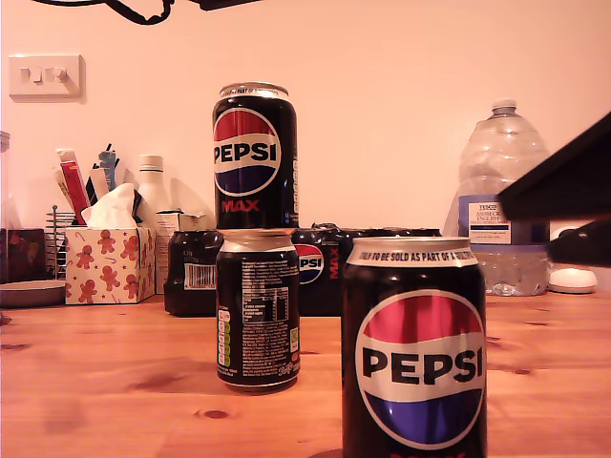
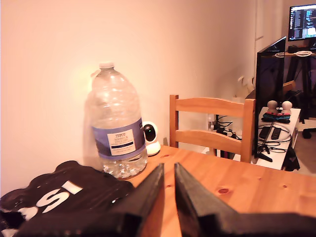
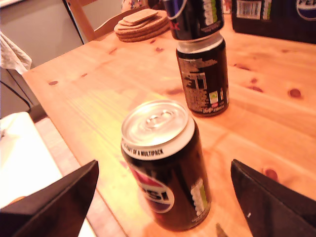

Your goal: Stack up the Pepsi cans on top of each other

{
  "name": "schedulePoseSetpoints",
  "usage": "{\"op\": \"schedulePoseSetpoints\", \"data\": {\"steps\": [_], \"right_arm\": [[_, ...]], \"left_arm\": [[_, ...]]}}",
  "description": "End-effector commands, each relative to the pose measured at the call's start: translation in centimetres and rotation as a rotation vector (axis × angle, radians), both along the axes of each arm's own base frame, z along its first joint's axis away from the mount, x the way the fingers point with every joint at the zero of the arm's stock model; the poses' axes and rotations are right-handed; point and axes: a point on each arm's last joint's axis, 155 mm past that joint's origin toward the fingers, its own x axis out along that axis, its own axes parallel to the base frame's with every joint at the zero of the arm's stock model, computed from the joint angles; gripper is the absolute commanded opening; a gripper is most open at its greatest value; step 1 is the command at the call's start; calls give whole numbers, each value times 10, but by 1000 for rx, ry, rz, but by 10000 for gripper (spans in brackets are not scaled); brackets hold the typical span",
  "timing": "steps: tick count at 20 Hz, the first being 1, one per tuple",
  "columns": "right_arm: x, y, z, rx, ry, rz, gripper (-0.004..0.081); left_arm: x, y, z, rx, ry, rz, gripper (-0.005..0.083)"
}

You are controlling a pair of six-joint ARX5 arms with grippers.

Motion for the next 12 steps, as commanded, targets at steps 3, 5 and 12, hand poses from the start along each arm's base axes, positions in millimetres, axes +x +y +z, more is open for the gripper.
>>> {"op": "schedulePoseSetpoints", "data": {"steps": [3, 5, 12], "right_arm": [[-2, 0, -21, -49, 19, 3, 776], [-2, 3, -20, -48, 13, 10, 776], [8, 4, -21, -74, -12, -24, 776]], "left_arm": [[3, 24, 19, -14, -31, 51, 46], [5, 36, 13, 10, 8, 77, 46], [4, 50, -9, 100, 62, 124, 46]]}}
